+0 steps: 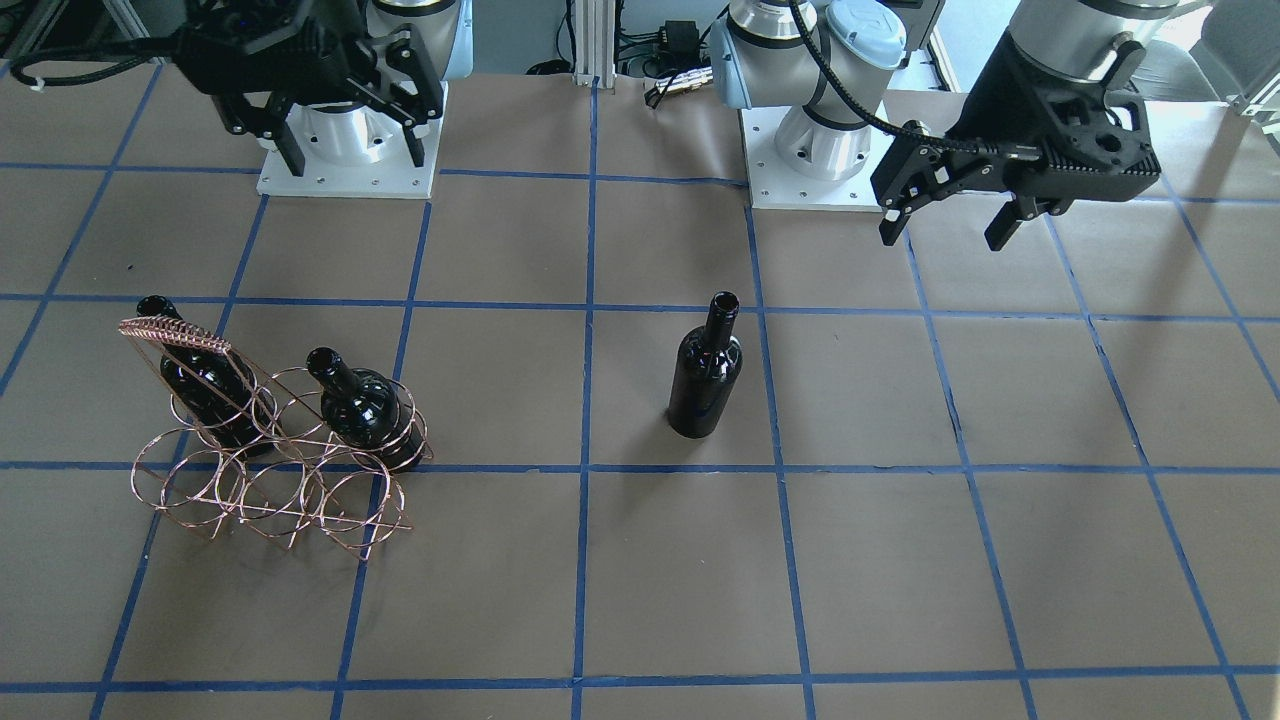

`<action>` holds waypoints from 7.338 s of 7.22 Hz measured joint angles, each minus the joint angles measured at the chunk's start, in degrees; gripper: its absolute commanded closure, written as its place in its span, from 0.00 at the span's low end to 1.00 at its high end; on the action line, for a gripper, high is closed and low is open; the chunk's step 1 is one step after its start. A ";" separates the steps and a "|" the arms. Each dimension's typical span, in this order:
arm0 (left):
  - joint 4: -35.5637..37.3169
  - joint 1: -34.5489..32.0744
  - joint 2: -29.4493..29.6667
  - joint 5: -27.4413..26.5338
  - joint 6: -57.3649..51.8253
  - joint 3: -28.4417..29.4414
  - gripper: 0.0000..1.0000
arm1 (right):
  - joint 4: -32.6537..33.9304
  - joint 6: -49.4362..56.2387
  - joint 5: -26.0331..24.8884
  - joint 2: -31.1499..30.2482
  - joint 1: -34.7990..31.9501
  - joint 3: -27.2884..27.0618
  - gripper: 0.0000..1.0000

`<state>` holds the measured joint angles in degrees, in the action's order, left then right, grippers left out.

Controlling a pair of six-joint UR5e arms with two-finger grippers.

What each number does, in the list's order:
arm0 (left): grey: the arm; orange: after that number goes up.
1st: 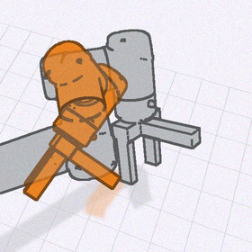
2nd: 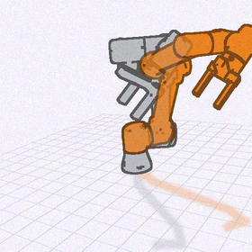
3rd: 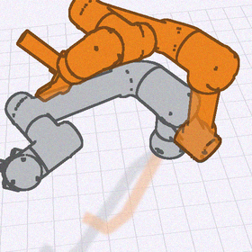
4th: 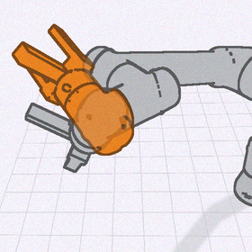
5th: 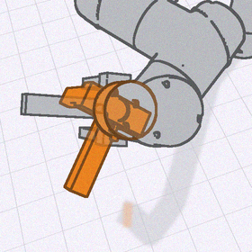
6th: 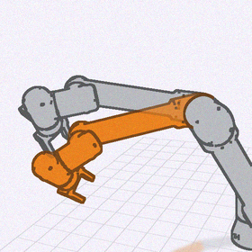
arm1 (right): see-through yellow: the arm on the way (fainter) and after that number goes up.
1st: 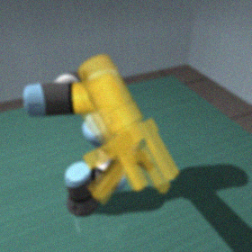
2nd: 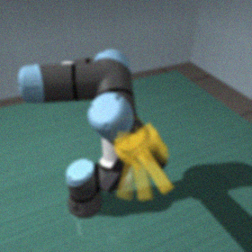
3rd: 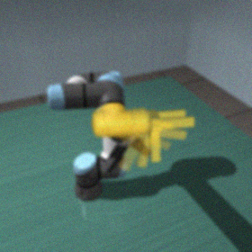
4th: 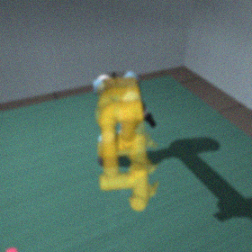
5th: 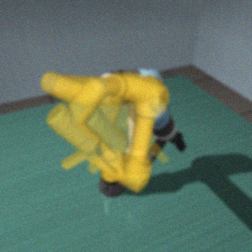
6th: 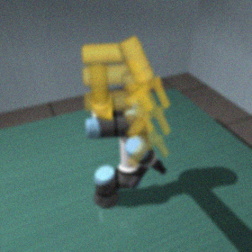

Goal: Place wine into wine basket
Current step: 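Move the right gripper over to the standing bottle's neck, then lower the right gripper and close it around the bottle neck, then lift the bottle with the right gripper and carry it over the wire basket, then lower the bottle into the empty middle slot of the basket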

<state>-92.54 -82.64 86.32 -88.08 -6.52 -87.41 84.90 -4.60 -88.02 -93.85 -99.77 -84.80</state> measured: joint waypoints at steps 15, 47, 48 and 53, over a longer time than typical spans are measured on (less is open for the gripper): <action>-0.27 10.39 -1.42 -5.00 -2.27 2.93 0.00 | 32.85 -30.78 -9.55 25.05 -30.74 0.27 0.19; 2.18 -6.18 -0.39 -2.32 18.68 -1.57 0.00 | 12.87 7.34 -2.10 0.34 15.40 -6.30 1.00; 2.65 -6.65 -0.01 -2.30 19.48 -1.55 0.00 | 13.80 7.34 -2.35 1.05 15.48 -6.35 1.00; 4.53 -6.95 3.86 -4.11 20.73 2.63 0.00 | 18.23 7.35 -2.64 3.21 15.84 -9.04 1.00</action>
<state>-88.00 -89.59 90.17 -92.18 14.21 -84.78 103.13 2.75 -90.66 -90.64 -83.93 -93.84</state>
